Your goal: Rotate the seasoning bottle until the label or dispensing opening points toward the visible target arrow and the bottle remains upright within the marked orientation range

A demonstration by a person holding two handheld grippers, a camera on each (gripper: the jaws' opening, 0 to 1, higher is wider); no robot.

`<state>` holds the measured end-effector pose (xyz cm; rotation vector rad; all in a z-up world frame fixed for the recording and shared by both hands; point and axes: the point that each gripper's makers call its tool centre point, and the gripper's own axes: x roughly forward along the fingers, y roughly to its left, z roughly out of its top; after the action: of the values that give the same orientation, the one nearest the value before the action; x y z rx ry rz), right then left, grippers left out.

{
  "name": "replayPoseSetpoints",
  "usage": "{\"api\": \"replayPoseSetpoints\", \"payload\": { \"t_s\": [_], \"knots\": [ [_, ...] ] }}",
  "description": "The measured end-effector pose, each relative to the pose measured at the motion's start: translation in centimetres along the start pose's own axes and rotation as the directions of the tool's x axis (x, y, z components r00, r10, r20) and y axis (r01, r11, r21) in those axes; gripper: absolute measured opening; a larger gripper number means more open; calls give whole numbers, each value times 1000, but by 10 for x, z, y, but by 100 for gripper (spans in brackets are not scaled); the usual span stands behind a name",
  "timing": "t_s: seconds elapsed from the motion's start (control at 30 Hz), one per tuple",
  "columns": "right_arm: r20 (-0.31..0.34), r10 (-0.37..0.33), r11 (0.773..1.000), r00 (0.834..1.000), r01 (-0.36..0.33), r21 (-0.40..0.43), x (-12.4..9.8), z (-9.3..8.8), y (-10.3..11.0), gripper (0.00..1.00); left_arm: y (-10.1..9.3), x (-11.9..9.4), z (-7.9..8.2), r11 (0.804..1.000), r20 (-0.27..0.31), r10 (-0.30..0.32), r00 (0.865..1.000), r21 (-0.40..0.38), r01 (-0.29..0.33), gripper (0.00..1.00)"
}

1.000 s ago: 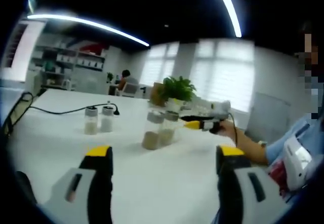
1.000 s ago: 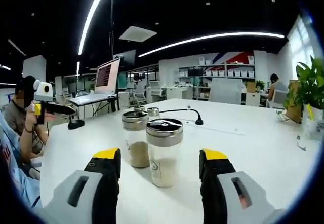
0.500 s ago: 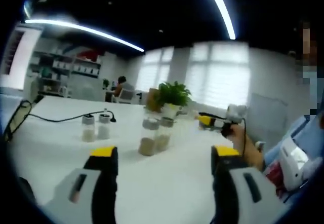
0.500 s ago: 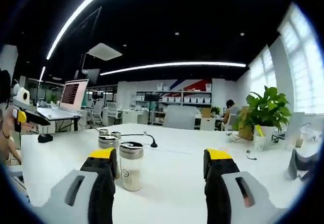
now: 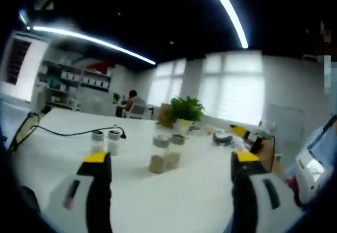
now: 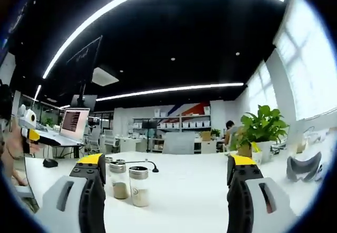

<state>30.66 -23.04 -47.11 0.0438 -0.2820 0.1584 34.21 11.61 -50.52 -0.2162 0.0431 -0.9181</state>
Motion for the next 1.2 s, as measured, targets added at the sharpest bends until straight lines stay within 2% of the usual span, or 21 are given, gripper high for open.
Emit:
{"api": "replayPoseSetpoints", "payload": {
  "t_s": [0.07,0.17,0.23,0.37,0.53,0.6,0.67,0.77,0.83,1.1,1.2],
  "knots": [
    [23,4,1000,1000,-4,22,-5,5,0,100,0,0,1,1000,6,-5,1000,-7,5,100],
    [17,30,1000,999,-29,-11,-7,7,6,99,-6,1,2,999,9,-36,999,2,36,97],
    [-26,51,998,998,-52,-38,-10,1,13,99,-11,3,2,998,13,-59,998,5,59,96],
    [-64,49,998,997,-51,-28,-14,-4,14,99,-19,10,-4,997,-3,-83,997,-1,83,96],
    [-29,-4,998,1000,2,-57,-22,7,0,99,-22,14,-9,995,-20,-96,995,8,96,96],
    [-20,-11,998,1000,10,-55,-24,11,-3,99,-26,15,-5,993,2,-113,994,17,113,96],
    [-47,-37,996,998,33,-81,-27,8,-9,99,-28,13,-1,993,19,-120,993,8,120,96],
    [-116,-70,990,991,55,-130,-31,0,-14,99,-30,12,1,993,21,-119,993,16,119,96],
    [-124,-75,990,989,58,-132,-32,-2,-14,100,-31,11,1,993,18,-112,994,32,112,96],
    [-185,-59,997,981,47,-67,-34,-18,-16,100,-28,8,2,995,8,-87,996,54,86,95],
    [-190,-51,998,980,41,-56,-33,-20,-15,100,-25,8,5,996,11,-69,998,65,68,95]
  ]
}}
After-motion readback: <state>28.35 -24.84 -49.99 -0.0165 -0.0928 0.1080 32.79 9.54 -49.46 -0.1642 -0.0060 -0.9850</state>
